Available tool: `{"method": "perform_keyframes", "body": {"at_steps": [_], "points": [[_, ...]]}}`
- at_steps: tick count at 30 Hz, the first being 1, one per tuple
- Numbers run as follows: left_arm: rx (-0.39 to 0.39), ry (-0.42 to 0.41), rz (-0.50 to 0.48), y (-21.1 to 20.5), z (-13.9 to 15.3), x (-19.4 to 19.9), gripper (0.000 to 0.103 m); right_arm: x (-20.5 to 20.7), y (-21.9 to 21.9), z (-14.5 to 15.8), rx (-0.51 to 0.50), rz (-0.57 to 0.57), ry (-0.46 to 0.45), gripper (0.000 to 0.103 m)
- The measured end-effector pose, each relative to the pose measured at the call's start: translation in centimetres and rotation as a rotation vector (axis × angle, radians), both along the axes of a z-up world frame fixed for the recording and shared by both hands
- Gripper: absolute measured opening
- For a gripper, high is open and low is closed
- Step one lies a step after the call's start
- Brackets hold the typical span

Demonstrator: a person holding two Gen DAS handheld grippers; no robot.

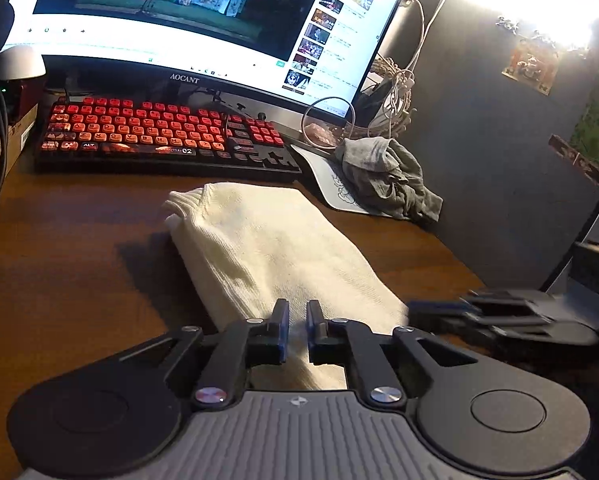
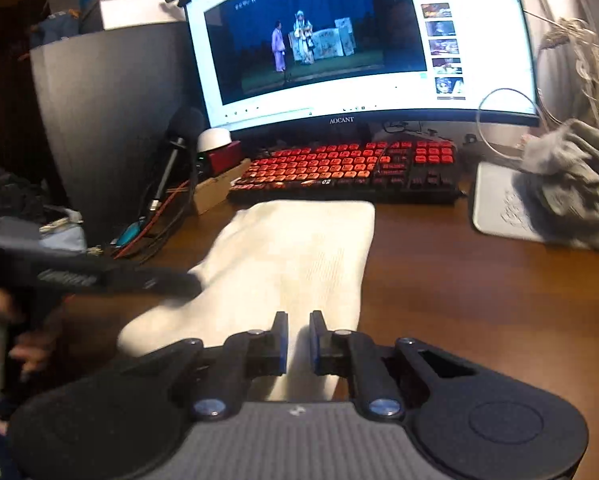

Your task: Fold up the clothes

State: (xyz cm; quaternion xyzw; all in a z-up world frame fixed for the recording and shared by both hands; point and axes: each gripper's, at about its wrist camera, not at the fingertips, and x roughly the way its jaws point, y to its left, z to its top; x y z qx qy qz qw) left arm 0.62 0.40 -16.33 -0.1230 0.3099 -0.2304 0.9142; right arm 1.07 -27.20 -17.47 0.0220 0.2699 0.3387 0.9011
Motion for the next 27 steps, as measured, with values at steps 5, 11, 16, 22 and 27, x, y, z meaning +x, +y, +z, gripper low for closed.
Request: {"method": "perform_keyframes", "body": {"at_steps": [5, 11, 16, 22, 27], "points": [[0.026, -0.009, -0.008, -0.5, 0.2, -0.6, 0.016, -4.4, -2.2, -0.1, 0.052, -0.047, -0.016, 0.019], [0.044, -0.015, -0.018, -1.0, 0.4, -1.2, 0.022, -6.3, -3.1, -1.7, 0.062, -0.173, -0.065, 0.028], [0.02, 0.001, -0.012, -0.8, 0.4, -1.3, 0.024, -5.1, -2.2, -2.6, 0.073, -0.153, -0.066, 0.028], [0.023, 0.002, -0.011, -0.8, 0.4, -1.5, 0.024, -4.8, -0.4, -3.3, -0.006, -0.149, -0.113, 0.011], [0.073, -0.02, -0.026, -0.9, 0.3, -1.6, 0.024, -7.8, 3.0, -3.4, -0.308, -0.122, -0.351, 0.004]]}}
